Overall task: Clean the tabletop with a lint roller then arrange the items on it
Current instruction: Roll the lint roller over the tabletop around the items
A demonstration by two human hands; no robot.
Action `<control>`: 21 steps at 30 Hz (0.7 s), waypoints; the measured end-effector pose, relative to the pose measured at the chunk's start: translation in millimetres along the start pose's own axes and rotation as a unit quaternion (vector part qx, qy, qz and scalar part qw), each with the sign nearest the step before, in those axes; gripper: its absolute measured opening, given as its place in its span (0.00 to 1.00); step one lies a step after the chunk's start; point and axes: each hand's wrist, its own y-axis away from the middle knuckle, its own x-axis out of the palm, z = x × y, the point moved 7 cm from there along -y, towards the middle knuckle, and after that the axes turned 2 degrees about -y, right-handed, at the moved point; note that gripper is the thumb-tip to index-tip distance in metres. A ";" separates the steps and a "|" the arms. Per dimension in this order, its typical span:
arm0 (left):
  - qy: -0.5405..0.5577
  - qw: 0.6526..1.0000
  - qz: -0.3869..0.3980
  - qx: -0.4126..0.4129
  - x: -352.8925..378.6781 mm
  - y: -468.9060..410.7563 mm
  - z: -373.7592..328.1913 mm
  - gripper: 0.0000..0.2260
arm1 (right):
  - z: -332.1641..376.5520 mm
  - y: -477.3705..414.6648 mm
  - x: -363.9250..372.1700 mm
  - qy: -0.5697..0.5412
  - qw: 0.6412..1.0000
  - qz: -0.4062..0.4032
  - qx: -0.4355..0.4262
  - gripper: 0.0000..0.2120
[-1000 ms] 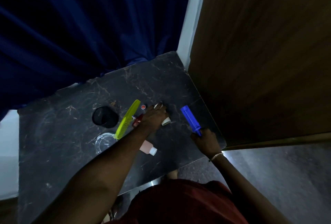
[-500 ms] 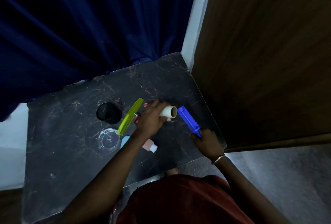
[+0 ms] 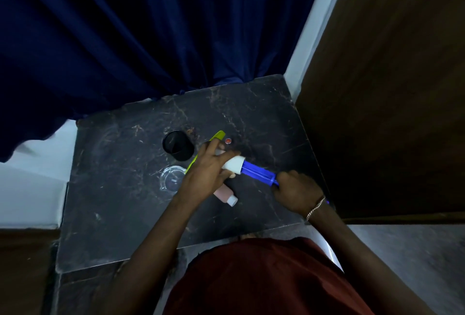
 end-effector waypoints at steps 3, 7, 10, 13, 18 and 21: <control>-0.007 1.000 -0.014 0.000 -12.0 6.8 2.8 0.27 | 9.6 -5.4 -10.3 0.012 0.999 -0.003 -0.034 0.18; 0.010 1.000 0.009 -0.004 -9.4 13.8 -14.6 0.25 | 34.4 -13.5 -13.1 0.025 0.997 0.006 -0.069 0.15; -0.009 0.999 0.028 -0.020 0.2 19.9 -26.4 0.25 | 49.3 -18.5 -9.6 0.036 0.996 0.024 -0.073 0.14; -0.010 0.999 0.014 -0.029 -1.9 24.9 -22.5 0.24 | 52.3 -20.1 -6.6 0.038 0.996 0.026 -0.071 0.14; -0.027 0.999 0.018 -0.016 -1.4 29.3 -27.1 0.21 | 67.2 -21.5 0.2 0.002 0.997 0.047 -0.064 0.16; -0.009 1.000 0.004 -0.014 -6.6 32.6 -20.3 0.21 | 72.2 -22.8 0.1 -0.002 0.997 0.043 -0.064 0.17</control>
